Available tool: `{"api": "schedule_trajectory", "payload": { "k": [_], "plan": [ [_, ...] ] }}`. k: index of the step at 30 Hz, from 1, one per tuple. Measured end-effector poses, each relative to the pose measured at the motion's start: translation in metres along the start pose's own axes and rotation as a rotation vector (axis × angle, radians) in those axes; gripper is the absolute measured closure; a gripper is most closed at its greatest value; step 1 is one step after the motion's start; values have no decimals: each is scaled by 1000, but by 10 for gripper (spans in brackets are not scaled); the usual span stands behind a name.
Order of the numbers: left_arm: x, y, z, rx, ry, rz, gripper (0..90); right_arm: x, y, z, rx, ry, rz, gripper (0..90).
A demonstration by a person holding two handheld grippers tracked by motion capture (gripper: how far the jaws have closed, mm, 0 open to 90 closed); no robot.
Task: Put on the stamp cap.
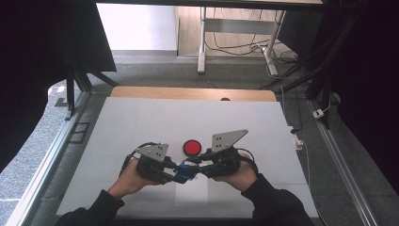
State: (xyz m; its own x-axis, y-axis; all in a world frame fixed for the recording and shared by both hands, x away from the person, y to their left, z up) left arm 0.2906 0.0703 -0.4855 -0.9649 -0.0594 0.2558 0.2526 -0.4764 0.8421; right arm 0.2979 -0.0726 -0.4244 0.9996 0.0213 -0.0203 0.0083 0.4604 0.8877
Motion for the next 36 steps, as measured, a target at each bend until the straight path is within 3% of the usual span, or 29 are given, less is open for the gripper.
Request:
{"api": "schedule_trajectory", "payload": {
  "k": [9, 18, 25, 28, 36],
  "plan": [
    [2, 4, 5, 54, -13, -7, 693, 0, 2, 1, 47, 5, -2, 714],
    [3, 6, 6, 74, -13, -15, 692, 1, 4, 3, 92, 10, -10, 713],
    [0, 3, 3, 63, 0, 10, 673, 0, 2, 1, 54, -10, 3, 713],
    [0, 2, 2, 65, 2, 29, 613, 0, 2, 0, 37, -25, 12, 713],
    [-2, -1, 3, 47, 83, 55, 504, 2, 2, 2, 34, -45, 20, 713]
  ]
}}
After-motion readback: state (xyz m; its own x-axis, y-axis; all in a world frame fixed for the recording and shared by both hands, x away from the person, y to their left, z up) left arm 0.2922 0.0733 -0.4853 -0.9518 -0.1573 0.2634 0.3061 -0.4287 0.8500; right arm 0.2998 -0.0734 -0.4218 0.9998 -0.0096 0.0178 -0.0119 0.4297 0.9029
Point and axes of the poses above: each handheld gripper's, and its own axes: z roughly backward along the jaws, y roughly out of its top, x roughly to its right, the point moved 6 cm from there along -z, roughly forward along the jaws, and after that the axes turned 6 degrees about z, right-handed, at the moved point
